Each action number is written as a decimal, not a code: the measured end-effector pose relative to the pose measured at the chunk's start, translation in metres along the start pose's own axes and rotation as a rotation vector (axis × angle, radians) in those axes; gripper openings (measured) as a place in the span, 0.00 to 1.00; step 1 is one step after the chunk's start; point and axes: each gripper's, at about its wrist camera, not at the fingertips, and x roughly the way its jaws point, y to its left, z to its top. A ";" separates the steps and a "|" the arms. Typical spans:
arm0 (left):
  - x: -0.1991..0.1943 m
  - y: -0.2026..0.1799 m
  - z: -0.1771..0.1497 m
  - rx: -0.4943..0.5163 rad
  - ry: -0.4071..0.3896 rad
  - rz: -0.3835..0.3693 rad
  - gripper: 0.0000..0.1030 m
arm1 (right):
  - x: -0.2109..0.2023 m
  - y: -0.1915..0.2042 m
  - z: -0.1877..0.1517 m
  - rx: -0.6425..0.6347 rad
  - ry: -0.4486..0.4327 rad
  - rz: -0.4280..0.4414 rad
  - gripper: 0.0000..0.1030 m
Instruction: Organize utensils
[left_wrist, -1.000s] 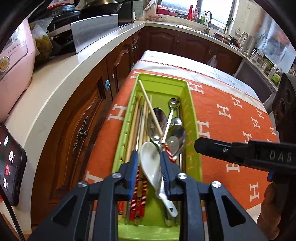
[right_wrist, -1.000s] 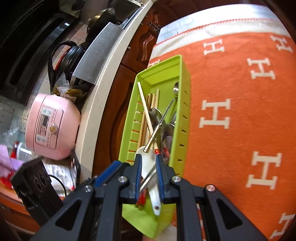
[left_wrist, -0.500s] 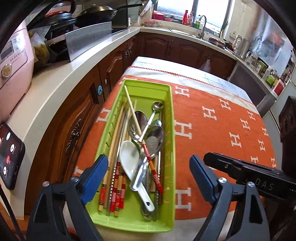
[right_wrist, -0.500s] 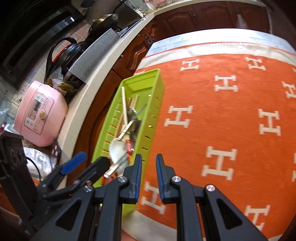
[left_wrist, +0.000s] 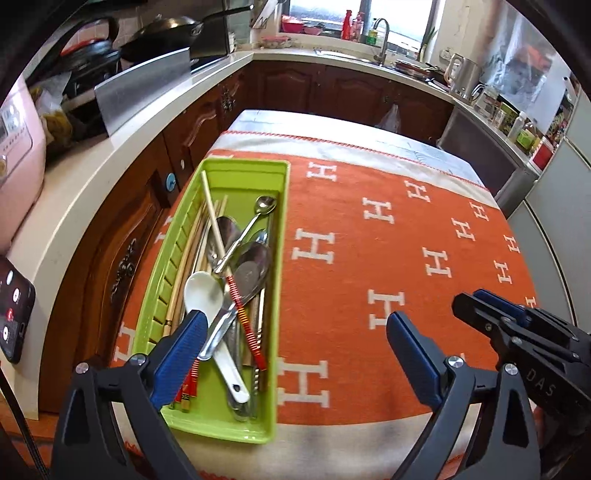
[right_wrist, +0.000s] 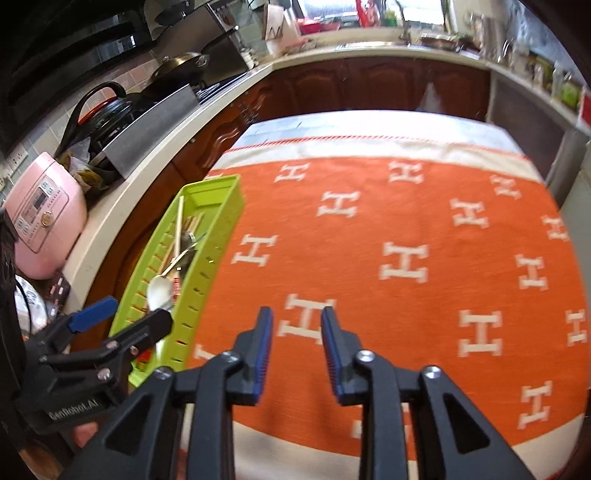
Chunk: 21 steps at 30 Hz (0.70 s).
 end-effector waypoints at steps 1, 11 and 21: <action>-0.002 -0.002 0.001 0.002 -0.003 -0.003 0.94 | -0.005 -0.002 -0.001 -0.005 -0.008 -0.016 0.33; -0.031 -0.036 0.018 0.040 -0.066 0.003 0.99 | -0.049 -0.020 -0.001 0.002 -0.087 -0.091 0.46; -0.060 -0.060 0.034 0.038 -0.126 -0.012 0.99 | -0.081 -0.022 0.005 -0.010 -0.184 -0.137 0.48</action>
